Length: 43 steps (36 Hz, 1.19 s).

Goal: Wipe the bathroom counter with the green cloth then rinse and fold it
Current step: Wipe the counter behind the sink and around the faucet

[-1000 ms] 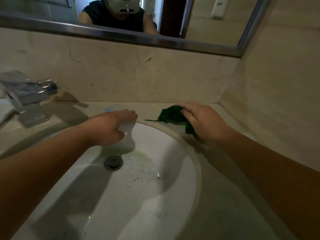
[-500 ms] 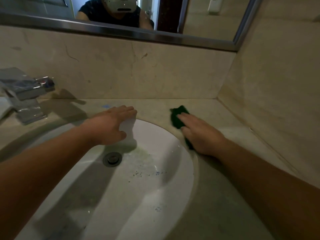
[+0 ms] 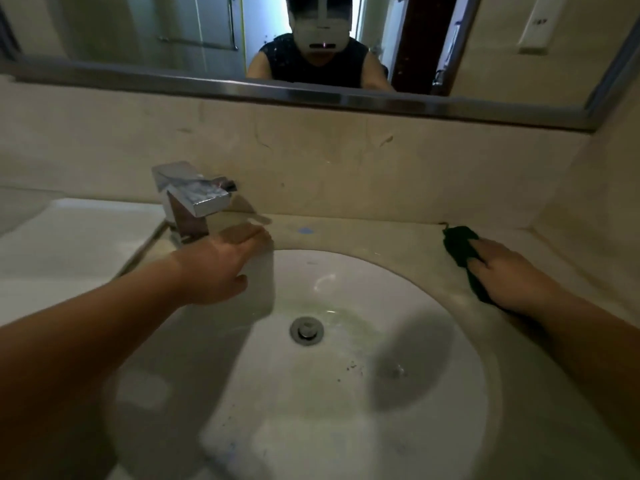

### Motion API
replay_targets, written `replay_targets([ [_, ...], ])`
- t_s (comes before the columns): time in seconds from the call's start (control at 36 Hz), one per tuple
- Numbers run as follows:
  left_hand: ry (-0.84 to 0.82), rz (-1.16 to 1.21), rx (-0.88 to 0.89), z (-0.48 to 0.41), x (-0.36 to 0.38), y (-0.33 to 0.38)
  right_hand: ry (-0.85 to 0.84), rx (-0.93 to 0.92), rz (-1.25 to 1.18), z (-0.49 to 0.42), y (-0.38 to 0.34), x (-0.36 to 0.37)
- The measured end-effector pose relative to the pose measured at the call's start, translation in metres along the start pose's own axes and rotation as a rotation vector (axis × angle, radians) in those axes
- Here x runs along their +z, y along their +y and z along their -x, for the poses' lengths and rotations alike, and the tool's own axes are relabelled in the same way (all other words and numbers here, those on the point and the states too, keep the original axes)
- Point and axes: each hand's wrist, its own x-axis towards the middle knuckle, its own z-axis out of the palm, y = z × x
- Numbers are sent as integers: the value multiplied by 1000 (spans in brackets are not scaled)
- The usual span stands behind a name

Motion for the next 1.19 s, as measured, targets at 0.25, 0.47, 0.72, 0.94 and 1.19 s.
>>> replay_targets([
  [0.25, -43, 97, 39, -5, 9, -21, 30, -182, -67, -31, -83, 34],
  [0.47, 4, 115, 70, -7, 16, -29, -44, -418, -40, -35, -173, 50],
  [0.72, -39, 179, 34, -7, 8, -27, 108, -521, -167, -12, -184, 2],
  [0.94, -51, 179, 11, -9, 8, -28, 143, -119, 52, -54, -157, 40],
  [1.19, -13, 311, -75, -11, 4, -26, 89, -394, 7, -71, -212, 64],
])
